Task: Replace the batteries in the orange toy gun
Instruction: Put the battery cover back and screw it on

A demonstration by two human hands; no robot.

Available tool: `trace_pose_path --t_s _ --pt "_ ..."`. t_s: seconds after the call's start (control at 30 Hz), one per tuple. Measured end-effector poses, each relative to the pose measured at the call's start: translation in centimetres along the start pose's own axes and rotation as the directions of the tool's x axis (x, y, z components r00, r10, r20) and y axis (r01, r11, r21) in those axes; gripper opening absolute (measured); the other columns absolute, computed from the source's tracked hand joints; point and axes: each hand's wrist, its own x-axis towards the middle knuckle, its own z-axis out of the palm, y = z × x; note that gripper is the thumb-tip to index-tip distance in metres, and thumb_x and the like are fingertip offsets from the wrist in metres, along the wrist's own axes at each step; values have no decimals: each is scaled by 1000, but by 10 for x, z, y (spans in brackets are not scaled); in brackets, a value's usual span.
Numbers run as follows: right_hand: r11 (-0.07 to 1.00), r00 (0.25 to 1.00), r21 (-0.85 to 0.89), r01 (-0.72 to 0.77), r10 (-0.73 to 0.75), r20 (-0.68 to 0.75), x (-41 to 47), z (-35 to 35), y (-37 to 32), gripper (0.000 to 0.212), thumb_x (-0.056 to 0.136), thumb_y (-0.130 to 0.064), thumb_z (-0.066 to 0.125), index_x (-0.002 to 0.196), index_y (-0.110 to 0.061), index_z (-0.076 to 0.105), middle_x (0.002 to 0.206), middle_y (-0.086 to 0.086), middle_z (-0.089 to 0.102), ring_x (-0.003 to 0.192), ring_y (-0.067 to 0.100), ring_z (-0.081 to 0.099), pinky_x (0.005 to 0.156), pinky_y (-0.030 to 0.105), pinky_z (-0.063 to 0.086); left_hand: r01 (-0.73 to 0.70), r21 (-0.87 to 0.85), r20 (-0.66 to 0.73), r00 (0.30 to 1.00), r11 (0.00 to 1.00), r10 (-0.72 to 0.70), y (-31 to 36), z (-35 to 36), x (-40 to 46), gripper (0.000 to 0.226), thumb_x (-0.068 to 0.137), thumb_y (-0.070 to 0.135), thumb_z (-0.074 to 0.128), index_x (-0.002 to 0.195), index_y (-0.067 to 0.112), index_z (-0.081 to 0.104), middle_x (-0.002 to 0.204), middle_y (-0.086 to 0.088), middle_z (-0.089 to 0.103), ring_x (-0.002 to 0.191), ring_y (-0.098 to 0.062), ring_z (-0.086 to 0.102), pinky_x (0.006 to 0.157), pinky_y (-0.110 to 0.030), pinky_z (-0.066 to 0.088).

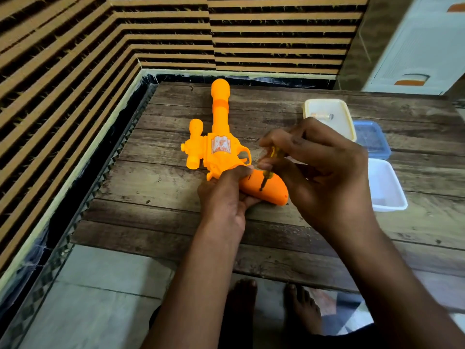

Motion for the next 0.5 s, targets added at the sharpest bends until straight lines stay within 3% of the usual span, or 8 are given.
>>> trace_pose_path --t_s 0.13,0.23,0.3,0.4,0.5 --pt "1000 999 -5 -2 2 -50 4 2 1 17 93 -13 80 108 -4 79 85 10 60 75 20 62 63 34 57 6 12 -13 1000 1000 -6 0 1 -1 41 80 -3 70 121 1 68 115 -24 72 103 -36 71 57 -45 63" --pt "994 998 101 47 -51 35 4 2 1 17 96 4 69 111 2 75 105 12 72 98 25 72 79 44 58 -6 -1 -13 1000 1000 6 0 1 -3 44 80 -5 69 123 -1 66 106 -20 70 104 -37 69 53 -41 61" --pt "995 997 92 48 -54 57 4 3 0 25 92 16 66 110 2 76 108 11 75 103 21 73 84 40 59 -6 -1 -8 1000 1000 6 0 1 -2 44 80 -5 69 124 1 67 110 -19 72 106 -37 70 54 -42 61" --pt "999 999 18 44 -44 2 3 4 1 25 92 15 68 108 -3 77 97 7 75 90 16 73 77 28 58 -3 1 -21 1000 1000 3 1 2 -3 44 80 -5 70 123 1 67 117 -24 72 106 -38 71 58 -46 64" --pt "993 996 -95 66 -71 -49 4 3 3 10 96 -7 76 106 -4 78 90 7 73 78 21 70 65 34 56 2 -2 -22 1000 1000 -2 2 1 -4 43 81 -5 70 123 0 67 119 -26 71 105 -39 71 59 -47 64"
